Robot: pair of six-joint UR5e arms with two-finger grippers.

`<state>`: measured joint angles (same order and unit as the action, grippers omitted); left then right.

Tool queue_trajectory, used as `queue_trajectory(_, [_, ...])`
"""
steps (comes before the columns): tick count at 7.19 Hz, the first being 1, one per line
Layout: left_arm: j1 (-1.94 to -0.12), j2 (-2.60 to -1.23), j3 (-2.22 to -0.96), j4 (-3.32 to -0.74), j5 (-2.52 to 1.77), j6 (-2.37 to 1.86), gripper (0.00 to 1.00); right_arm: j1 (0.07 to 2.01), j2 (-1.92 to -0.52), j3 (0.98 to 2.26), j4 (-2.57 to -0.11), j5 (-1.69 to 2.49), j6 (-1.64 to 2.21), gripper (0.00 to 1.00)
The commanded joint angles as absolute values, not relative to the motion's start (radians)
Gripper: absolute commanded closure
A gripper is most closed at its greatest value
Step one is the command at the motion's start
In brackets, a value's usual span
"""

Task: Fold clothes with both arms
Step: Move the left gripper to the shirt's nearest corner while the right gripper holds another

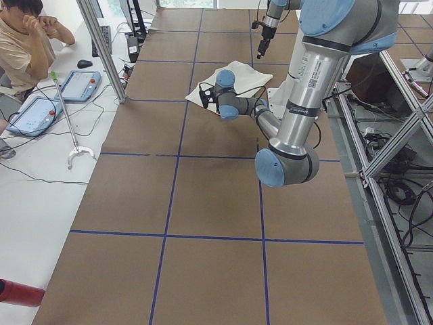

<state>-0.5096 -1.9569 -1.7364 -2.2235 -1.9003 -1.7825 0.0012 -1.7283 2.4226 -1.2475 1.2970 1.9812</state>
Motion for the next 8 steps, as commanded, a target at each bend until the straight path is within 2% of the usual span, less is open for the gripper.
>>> queue_trajectory(1, [-0.44, -1.973, -1.729, -2.133, -1.856, -1.807, 0.43, 0.046, -1.726, 2.396, -1.249, 1.296, 1.98, 0.0])
queue_trajectory(3, [-0.44, -1.976, -1.7, -2.132, -1.85, -1.801, 0.44, 0.046, -1.723, 2.385, -1.249, 1.295, 1.98, 0.0])
queue_trajectory(4, [-0.44, -1.98, -1.698, -2.132, -1.841, -1.802, 0.51, 0.046, -1.723, 2.378, -1.249, 1.295, 1.98, 0.0])
queue_trajectory(5, [-0.44, -1.979, -1.697, -2.132, -1.839, -1.805, 0.67, 0.046, -1.721, 2.376, -1.249, 1.295, 1.98, 0.0])
queue_trajectory(6, [-0.443, -1.976, -1.691, -2.132, -1.829, -1.805, 0.9, 0.046, -1.727, 2.373, -1.249, 1.295, 1.982, 0.0])
queue_trajectory(7, [-0.448, -1.976, -1.69, -2.132, -1.794, -1.79, 1.0, 0.046, -1.73, 2.37, -1.249, 1.293, 1.982, 0.0])
queue_trajectory(8, [-0.481, -1.974, -1.687, -2.131, -1.792, -1.748, 1.0, 0.046, -1.729, 2.37, -1.249, 1.293, 1.982, 0.0])
